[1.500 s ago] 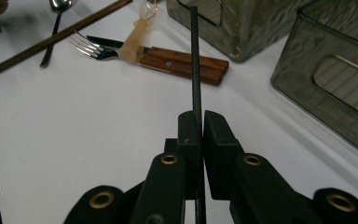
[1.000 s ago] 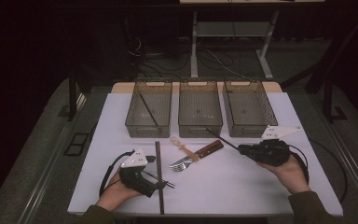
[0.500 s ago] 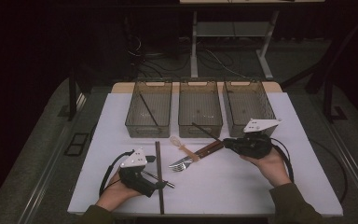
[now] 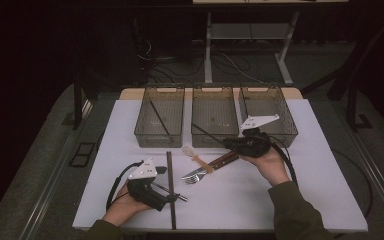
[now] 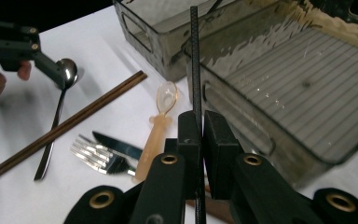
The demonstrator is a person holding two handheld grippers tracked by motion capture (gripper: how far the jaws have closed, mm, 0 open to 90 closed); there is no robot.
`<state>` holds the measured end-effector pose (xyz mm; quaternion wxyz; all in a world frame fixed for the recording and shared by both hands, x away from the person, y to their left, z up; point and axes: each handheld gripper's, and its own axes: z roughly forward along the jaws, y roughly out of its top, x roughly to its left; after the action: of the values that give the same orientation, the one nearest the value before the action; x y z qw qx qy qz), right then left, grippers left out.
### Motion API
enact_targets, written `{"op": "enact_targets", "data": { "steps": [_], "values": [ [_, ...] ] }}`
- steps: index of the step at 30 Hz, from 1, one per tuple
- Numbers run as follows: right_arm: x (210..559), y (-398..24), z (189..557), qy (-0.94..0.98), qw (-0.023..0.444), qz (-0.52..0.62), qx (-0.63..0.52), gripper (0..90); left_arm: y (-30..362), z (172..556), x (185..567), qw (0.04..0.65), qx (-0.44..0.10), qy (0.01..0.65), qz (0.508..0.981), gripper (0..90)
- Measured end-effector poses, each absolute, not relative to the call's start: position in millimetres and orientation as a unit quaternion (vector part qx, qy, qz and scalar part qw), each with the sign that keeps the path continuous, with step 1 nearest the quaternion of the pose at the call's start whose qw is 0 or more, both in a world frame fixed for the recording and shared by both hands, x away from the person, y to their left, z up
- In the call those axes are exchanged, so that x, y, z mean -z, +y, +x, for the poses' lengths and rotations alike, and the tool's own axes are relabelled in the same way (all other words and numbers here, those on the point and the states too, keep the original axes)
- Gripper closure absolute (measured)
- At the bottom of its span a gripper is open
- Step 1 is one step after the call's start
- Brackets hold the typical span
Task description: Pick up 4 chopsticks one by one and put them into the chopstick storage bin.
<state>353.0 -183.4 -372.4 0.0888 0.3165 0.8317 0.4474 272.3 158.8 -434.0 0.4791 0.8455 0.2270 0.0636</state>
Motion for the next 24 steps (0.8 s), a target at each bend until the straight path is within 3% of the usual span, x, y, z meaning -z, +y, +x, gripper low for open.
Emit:
{"op": "enact_targets", "data": {
  "steps": [24],
  "values": [
    [354.4,-119.3,400.3,0.834,0.093,0.345,-0.419,85.2,157.9,271.6,433.5,0.484,-0.060,0.225,0.843,0.0]
  ]
}}
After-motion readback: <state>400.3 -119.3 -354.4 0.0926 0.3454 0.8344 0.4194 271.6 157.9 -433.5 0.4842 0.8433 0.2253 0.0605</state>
